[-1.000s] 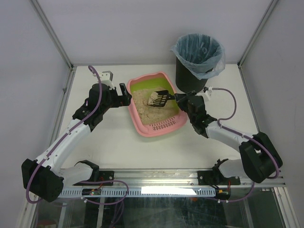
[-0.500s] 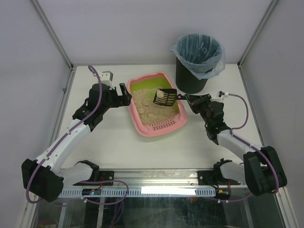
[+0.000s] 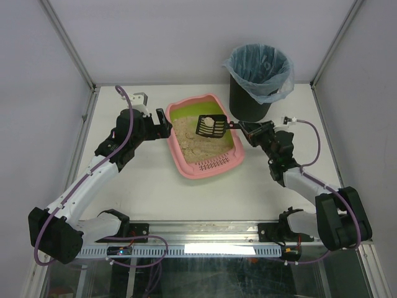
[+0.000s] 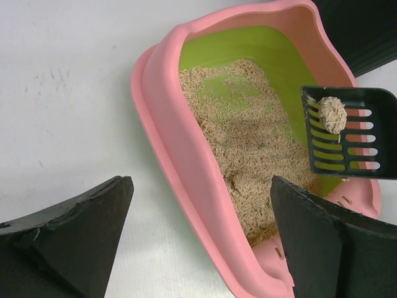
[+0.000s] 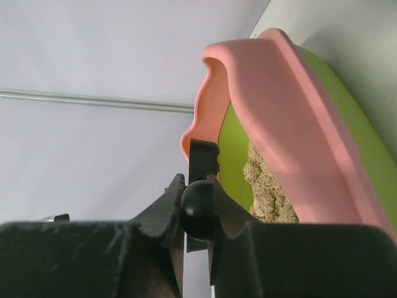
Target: Clean the litter box
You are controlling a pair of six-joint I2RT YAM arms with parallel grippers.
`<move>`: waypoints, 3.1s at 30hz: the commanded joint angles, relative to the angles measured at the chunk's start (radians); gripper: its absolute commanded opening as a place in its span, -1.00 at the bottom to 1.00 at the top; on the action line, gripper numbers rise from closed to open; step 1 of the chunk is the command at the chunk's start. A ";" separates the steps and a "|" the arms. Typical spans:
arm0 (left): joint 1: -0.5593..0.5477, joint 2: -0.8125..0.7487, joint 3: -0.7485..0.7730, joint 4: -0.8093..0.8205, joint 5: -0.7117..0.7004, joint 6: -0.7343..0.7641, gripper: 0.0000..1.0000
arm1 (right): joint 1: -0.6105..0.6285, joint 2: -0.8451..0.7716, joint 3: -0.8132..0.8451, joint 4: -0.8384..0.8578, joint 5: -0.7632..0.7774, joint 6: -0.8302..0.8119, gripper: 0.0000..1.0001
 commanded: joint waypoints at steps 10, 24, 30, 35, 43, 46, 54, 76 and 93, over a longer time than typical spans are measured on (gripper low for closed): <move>0.011 -0.030 0.018 0.051 0.000 -0.005 0.98 | 0.013 0.009 0.045 0.082 -0.018 0.029 -1.00; 0.011 -0.025 0.022 0.053 0.010 -0.003 0.97 | -0.040 -0.005 0.017 0.074 0.010 0.059 -1.00; 0.010 -0.017 0.026 0.056 0.015 -0.001 0.97 | -0.004 0.044 0.080 0.080 -0.046 0.030 -1.00; 0.010 -0.043 0.003 0.061 -0.011 -0.010 0.98 | 0.046 0.073 0.122 0.076 -0.080 0.011 -1.00; 0.011 -0.034 0.013 0.048 -0.008 0.000 0.98 | 0.007 0.041 0.110 0.045 -0.046 0.020 -1.00; 0.011 -0.024 0.022 0.046 -0.004 0.003 0.98 | 0.015 0.023 0.132 -0.007 0.005 -0.028 -1.00; 0.011 -0.014 0.023 0.052 0.016 0.000 0.98 | 0.024 0.064 0.111 0.047 -0.026 -0.001 -1.00; 0.011 -0.014 0.016 0.055 0.004 -0.004 0.98 | 0.025 0.050 0.132 0.005 -0.061 -0.012 -1.00; 0.011 -0.001 0.023 0.055 0.004 -0.003 0.98 | 0.028 0.076 0.144 -0.001 -0.072 -0.016 -1.00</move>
